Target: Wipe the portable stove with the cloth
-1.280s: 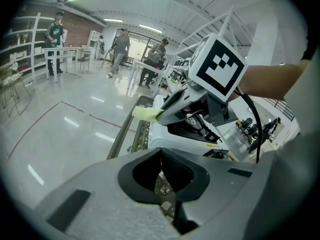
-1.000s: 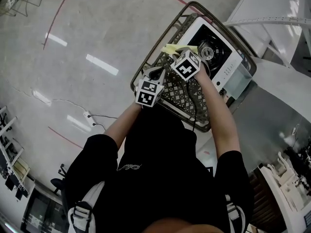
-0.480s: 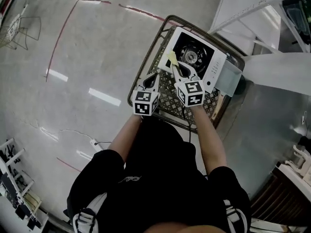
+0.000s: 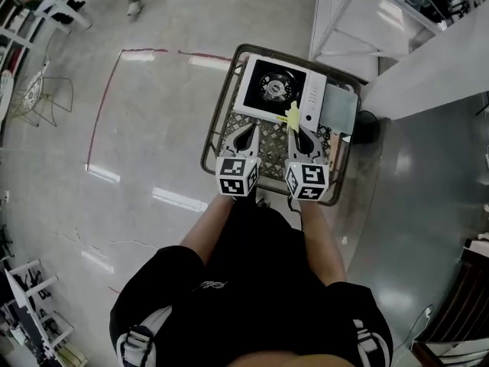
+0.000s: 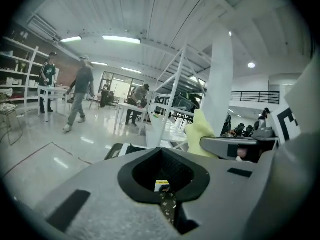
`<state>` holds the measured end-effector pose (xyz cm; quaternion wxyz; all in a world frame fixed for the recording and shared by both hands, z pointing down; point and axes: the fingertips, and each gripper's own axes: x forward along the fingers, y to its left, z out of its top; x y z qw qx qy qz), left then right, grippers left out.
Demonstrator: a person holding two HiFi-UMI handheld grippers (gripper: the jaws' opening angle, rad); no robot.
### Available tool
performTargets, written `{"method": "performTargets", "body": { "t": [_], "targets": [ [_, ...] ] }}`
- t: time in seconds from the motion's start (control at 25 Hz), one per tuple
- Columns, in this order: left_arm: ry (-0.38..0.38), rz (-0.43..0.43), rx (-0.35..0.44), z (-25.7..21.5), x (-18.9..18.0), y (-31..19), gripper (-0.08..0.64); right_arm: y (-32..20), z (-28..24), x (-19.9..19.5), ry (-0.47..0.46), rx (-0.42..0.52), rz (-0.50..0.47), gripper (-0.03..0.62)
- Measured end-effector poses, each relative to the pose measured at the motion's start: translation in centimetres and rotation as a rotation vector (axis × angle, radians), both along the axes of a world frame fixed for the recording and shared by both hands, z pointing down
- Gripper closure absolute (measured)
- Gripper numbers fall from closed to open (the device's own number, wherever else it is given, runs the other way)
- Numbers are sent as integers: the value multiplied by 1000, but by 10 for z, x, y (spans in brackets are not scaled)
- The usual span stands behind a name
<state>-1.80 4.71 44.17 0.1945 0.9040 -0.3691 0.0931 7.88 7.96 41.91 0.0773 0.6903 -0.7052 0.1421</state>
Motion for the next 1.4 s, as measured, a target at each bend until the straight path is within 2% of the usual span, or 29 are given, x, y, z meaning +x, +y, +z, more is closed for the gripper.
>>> {"method": "performTargets", "body": {
  "t": [0.24, 0.64, 0.8, 1.12, 1.4],
  "targets": [
    [3, 41, 87, -38, -1, 50, 541, 50, -37, 0, 52, 74, 34, 569],
    [28, 96, 206, -90, -22, 80, 541, 103, -75, -23, 84, 128, 92, 569],
    [56, 119, 208, -101, -34, 79, 541, 107, -91, -41, 148, 137, 97, 569],
    [64, 136, 240, -121, -68, 57, 541, 96, -102, -63, 118, 148, 174, 571],
    [79, 160, 258, -123, -70, 50, 541, 91, -105, -66, 135, 153, 199, 570]
  ]
}}
